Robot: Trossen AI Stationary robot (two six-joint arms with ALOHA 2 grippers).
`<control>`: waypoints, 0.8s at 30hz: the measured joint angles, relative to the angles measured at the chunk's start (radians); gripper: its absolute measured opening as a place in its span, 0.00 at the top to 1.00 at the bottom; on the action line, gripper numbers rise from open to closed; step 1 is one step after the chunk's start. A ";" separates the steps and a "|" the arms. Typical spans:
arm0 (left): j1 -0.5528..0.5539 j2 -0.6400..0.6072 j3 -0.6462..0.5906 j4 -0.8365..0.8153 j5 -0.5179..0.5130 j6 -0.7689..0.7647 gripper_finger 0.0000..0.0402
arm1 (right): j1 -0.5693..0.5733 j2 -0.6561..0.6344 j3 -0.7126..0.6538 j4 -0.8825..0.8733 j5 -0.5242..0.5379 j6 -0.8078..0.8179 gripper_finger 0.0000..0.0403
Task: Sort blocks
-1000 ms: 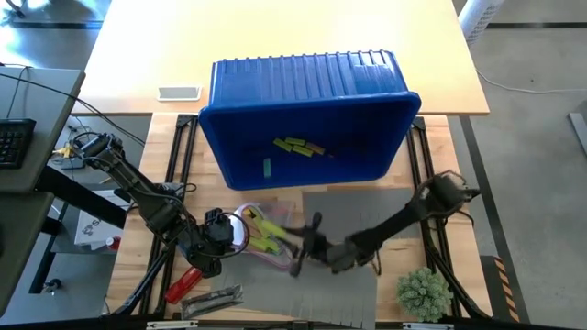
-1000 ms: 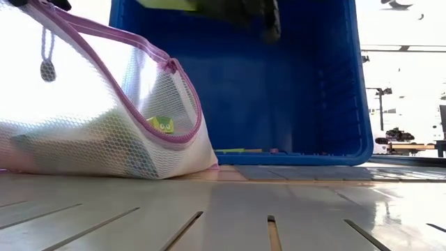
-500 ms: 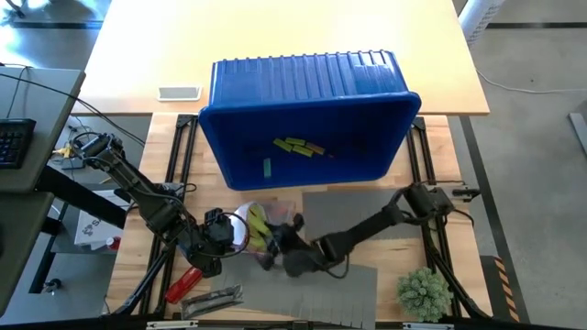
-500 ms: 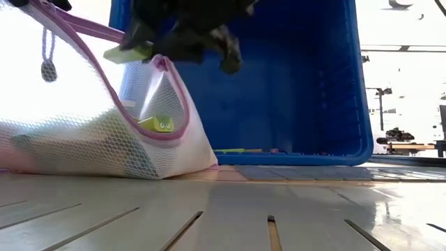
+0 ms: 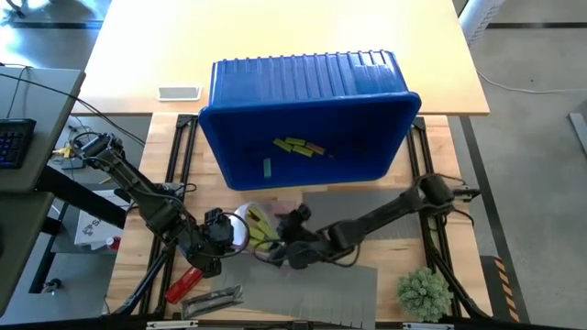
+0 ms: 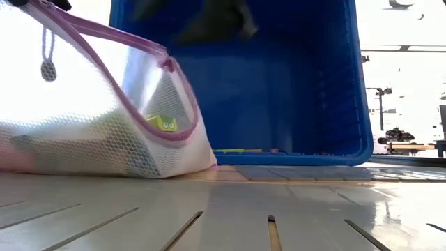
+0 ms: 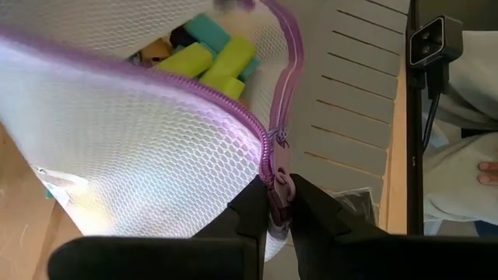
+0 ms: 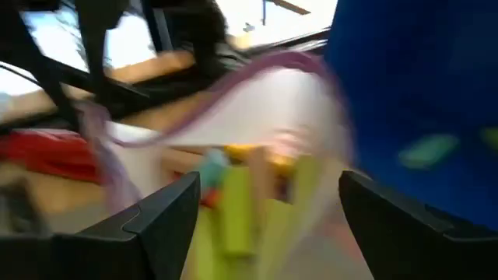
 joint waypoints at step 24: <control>0.000 0.000 0.000 -0.001 -0.001 0.000 0.94 | -0.593 -0.198 -0.382 -0.010 -0.514 -0.432 0.27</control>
